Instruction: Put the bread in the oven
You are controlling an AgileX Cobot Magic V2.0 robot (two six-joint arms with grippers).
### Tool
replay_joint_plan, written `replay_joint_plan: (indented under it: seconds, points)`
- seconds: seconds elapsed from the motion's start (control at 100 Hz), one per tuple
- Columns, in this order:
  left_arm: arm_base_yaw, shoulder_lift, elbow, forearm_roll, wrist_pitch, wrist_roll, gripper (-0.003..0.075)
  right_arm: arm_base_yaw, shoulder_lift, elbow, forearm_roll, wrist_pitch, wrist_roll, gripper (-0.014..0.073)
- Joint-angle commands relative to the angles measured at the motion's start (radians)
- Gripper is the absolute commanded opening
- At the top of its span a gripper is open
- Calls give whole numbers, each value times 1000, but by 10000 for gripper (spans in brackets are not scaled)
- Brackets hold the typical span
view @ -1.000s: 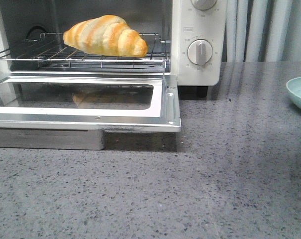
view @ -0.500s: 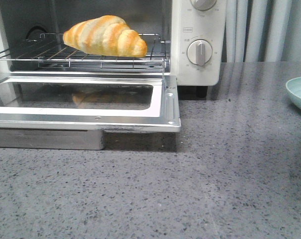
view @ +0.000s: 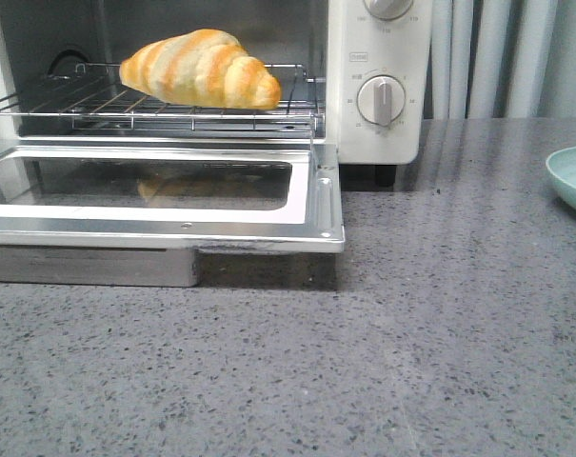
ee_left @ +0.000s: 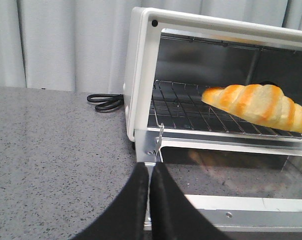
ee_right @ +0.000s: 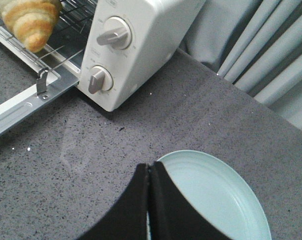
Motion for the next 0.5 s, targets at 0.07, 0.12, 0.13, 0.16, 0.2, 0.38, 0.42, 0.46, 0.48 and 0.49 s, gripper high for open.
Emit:
replay_joint_plan:
  seconds: [0.07,0.12,0.13,0.16,0.2,0.38,0.42,0.46,0.48,0.49]
  points:
    - [6,-17,-26,-6,-84,-3,-21,-136,-153,123,36,-170,9,-69]
    - [6,-17,-26,-6,-84,-3,-21,-184,-200,169,70,-207,9,-69]
    - [6,-17,-26,-6,-84,-3,-21,-190,-207,182,74,-218,9,-69]
    - [6,-17,-26,-6,-84,-3,-21,-225,-234,209,93,-242,9,-69]
    - [6,-17,-26,-6,-84,-3,-21,-258,-273,249,122,-280,9,-69]
    - [6,-17,-26,-6,-84,-3,-21,-420,-439,419,247,-457,9,-69]
    - [6,-17,-26,-6,-84,-3,-21,-458,-475,460,272,-511,7,-69]
    - [6,-17,-26,-6,-84,-3,-21,-497,-504,499,302,-562,-7,-69]
    - [6,-17,-26,-6,-84,-3,-21,-510,-520,518,324,-585,-16,-69]
    - [6,-17,-26,-6,-84,-3,-21,-523,-530,525,340,-593,-20,-69]
